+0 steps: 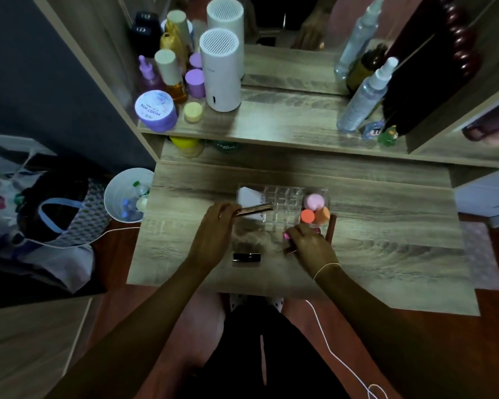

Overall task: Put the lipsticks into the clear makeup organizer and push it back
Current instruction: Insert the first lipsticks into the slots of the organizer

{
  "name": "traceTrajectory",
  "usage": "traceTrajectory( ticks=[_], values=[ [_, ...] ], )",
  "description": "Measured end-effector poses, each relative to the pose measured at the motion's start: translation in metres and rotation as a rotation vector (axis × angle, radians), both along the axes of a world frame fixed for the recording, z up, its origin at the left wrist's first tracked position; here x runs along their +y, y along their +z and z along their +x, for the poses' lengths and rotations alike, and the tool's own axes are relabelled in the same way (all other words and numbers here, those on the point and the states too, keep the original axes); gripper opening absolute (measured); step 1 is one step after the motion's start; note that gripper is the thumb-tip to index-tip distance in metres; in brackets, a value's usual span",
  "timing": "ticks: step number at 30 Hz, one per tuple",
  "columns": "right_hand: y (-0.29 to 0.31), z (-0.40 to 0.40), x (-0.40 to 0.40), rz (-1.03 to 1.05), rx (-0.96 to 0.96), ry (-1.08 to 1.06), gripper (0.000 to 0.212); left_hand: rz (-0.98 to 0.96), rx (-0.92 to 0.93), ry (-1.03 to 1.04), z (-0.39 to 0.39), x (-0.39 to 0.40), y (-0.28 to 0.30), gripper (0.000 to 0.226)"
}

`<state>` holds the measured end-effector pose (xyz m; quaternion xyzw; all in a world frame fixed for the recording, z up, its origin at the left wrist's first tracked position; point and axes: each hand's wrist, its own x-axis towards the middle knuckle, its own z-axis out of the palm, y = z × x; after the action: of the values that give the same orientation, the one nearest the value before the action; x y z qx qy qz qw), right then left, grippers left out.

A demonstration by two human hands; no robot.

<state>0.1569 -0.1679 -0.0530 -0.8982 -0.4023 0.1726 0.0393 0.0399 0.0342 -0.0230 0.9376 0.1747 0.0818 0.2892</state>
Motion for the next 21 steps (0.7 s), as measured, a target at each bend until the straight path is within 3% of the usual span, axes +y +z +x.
traceTrajectory(
  ticks=[2,9,11,13,15,17,21],
  values=[
    [0.004,-0.001,0.000,0.068,-0.053,0.020,0.026,-0.067,-0.065,0.028,0.010,-0.005,0.003,0.025],
    [0.023,-0.004,0.012,0.349,-0.086,0.034,0.054,-0.251,-0.117,0.091,0.048,-0.011,0.000,0.029],
    [0.032,-0.004,0.016,0.414,-0.107,-0.012,0.050,-0.346,-0.122,0.131,0.059,-0.013,0.000,0.029],
    [0.040,-0.002,0.022,0.477,-0.143,-0.142,0.028,-0.408,-0.119,0.161,0.068,-0.016,0.000,0.024],
    [0.045,0.007,0.027,0.623,0.017,-0.346,0.012,-0.412,-0.145,0.151,0.076,-0.018,-0.001,0.022],
    [0.048,0.019,0.031,0.704,0.207,-0.519,0.020,-0.403,-0.166,0.115,0.083,-0.020,-0.001,0.024],
    [0.059,0.043,0.039,0.569,0.214,-0.486,0.025,-0.349,-0.175,0.079,0.096,-0.023,-0.002,0.025]
  ],
)
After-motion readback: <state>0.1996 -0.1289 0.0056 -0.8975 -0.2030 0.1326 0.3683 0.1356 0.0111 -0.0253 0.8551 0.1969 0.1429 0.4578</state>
